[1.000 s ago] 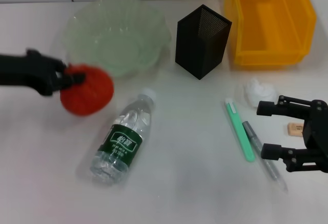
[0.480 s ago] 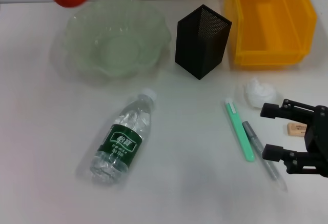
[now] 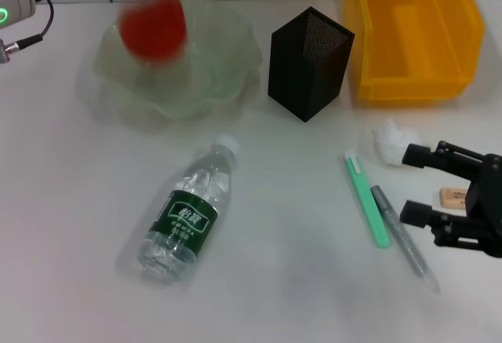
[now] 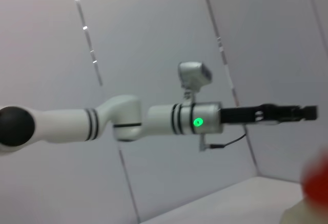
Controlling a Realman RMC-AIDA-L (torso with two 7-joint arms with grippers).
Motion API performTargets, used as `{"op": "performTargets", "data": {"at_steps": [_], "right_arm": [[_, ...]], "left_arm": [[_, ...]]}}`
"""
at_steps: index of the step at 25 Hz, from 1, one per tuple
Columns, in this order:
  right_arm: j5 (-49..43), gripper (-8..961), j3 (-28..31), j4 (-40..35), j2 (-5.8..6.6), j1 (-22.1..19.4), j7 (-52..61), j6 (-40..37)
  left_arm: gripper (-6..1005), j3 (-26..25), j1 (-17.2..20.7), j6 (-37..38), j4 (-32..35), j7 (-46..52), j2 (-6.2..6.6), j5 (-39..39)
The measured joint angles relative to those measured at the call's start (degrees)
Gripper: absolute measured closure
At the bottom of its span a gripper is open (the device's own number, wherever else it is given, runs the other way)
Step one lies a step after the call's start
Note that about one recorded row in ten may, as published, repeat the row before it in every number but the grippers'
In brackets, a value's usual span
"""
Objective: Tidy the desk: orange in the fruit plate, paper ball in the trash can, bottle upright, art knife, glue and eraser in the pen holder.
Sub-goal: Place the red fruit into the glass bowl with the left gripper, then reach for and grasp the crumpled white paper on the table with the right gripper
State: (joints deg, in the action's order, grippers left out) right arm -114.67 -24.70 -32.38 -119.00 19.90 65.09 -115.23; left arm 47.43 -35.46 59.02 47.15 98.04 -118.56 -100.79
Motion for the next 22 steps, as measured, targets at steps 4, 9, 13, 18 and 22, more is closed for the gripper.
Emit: {"op": "performTargets", "data": {"at_steps": [4, 9, 13, 18, 22], "right_arm": [[0.00, 120, 2.88, 0.68, 0.00, -0.03, -0.21, 0.33], [0.20, 121, 5.10, 1.05, 0.00, 0.58, -0.54, 0.70], [1.84, 121, 7.61, 0.72, 0.33, 1.43, 0.51, 1.81], [2.91, 120, 8.04, -5.20, 2.27, 2.35, 9.94, 3.95], [0.72, 120, 5.91, -14.91, 4.42, 2.58, 21.13, 5.15]], "left_arm": [[550, -0.08, 0.79, 0.63, -0.04, 0.13, 0.04, 0.21], [443, -0.37, 2.28, 4.45, -0.04, -0.65, 0.24, 3.01], [358, -0.50, 4.92, 10.89, -0.04, -4.32, 0.56, 10.59], [144, -0.10, 6.61, 22.13, -0.06, -7.84, 2.56, 14.07], [152, 0.58, 6.92, 31.71, 0.11, -8.67, 5.42, 6.47]]}}
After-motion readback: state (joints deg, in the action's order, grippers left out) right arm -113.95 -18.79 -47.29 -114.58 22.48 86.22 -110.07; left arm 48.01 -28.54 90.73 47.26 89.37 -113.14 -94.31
